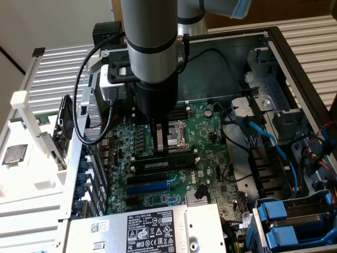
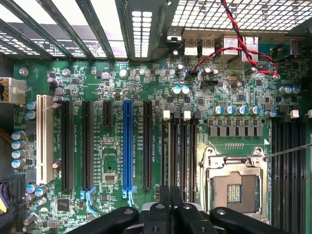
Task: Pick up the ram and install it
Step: 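Press down the ram until it locks into place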
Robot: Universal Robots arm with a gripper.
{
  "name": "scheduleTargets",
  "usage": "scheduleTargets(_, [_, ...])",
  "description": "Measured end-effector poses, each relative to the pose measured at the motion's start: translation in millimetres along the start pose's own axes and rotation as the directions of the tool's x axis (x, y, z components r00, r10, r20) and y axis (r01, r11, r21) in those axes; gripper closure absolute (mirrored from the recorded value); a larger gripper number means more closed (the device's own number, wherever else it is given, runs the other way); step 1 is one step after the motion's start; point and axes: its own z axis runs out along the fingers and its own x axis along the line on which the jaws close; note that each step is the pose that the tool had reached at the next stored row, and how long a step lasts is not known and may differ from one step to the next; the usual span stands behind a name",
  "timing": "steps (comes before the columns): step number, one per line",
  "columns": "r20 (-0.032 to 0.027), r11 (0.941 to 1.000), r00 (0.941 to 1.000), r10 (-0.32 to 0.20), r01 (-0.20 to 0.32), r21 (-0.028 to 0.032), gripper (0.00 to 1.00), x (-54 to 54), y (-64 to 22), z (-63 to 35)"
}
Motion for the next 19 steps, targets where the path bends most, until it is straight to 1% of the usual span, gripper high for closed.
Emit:
scheduleTargets(5, [-0.0005,1.0000,1.0000,0.000,0.000,-0.0002,0.89,-1.5,-0.2,0.0])
scheduleTargets(9, [-0.0004,1.0000,1.0000,0.000,0.000,-0.0001,0.89,-2.7,-1.6,0.4])
scheduleTargets(12, [-0.0002,1.0000,1.0000,0.000,0.000,0.0001,0.89,-2.9,-4.4,0.9])
scheduleTargets(15, [-0.0004,1.0000,1.0000,0.000,0.000,-0.0001,0.89,-2.9,-4.4,0.9])
scheduleTargets(17, [-0.0001,1.0000,1.0000,0.000,0.000,0.0001,0.89,-3.0,-6.5,1.4])
scheduleTargets(19, [-0.0002,1.0000,1.0000,0.000,0.000,0.0000,0.89,-3.0,-6.6,1.4])
